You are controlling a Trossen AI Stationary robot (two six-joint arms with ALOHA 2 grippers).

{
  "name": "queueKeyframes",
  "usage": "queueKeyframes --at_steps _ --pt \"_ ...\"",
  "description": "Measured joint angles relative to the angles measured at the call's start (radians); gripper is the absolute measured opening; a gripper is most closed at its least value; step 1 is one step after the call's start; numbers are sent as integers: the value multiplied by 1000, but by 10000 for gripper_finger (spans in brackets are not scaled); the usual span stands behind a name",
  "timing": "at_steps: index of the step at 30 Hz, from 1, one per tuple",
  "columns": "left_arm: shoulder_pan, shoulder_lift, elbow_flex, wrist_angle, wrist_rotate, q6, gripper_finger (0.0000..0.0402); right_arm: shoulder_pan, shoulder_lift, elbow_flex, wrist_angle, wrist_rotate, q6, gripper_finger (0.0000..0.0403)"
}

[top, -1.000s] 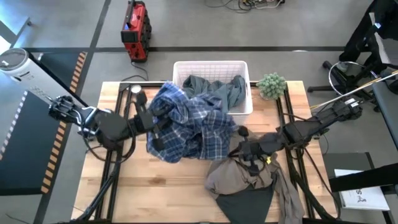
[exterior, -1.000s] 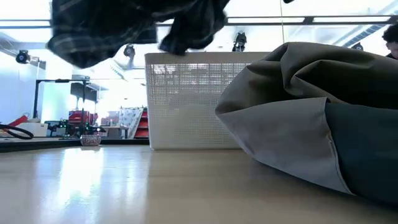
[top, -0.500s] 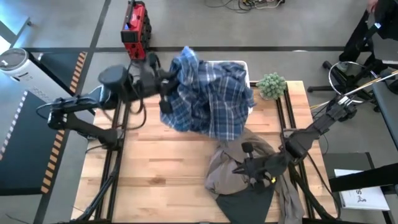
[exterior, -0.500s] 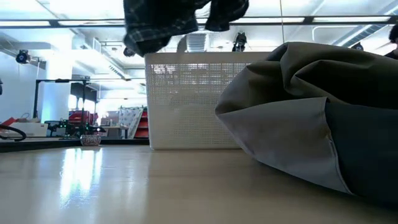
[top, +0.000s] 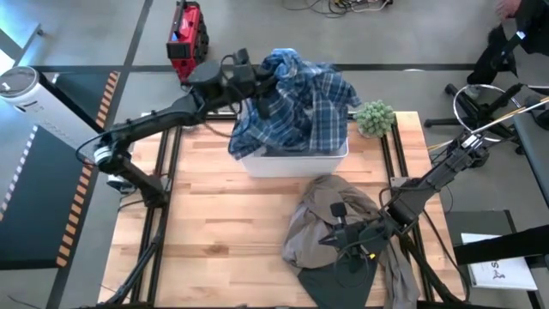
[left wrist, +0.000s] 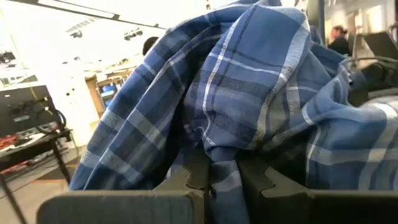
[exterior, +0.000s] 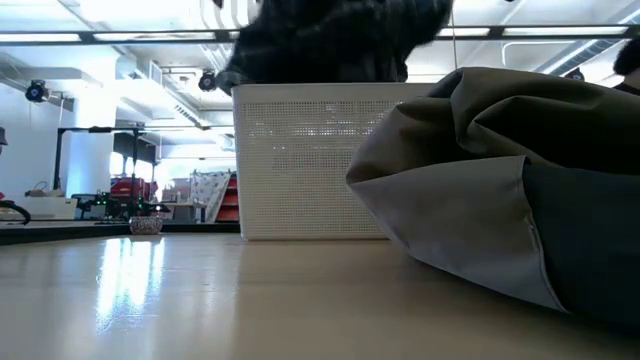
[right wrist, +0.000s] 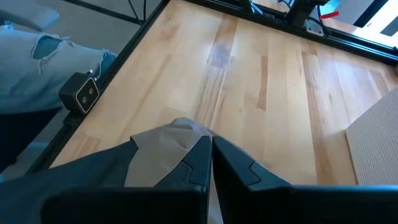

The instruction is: Sort clothes

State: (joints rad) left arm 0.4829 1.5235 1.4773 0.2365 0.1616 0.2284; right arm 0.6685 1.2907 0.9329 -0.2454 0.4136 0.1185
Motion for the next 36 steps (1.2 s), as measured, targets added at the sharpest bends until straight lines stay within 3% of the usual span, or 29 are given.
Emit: queueKeyframes --at_steps 5,10,17,29,36 --pt "74 84 0 23 87 -94 20 10 0 0 -3 7 13 0" --pt "81 129 0 -202 112 -2 20 15 0 0 -6 7 16 0" --pt "79 152 -5 -556 -90 123 20 15 0 0 -10 7 20 0" --pt "80 236 -16 -853 -59 130 24 14 0 0 -3 7 20 0" --pt "46 227 -16 -877 -53 94 160 14 0 0 -3 7 28 0"
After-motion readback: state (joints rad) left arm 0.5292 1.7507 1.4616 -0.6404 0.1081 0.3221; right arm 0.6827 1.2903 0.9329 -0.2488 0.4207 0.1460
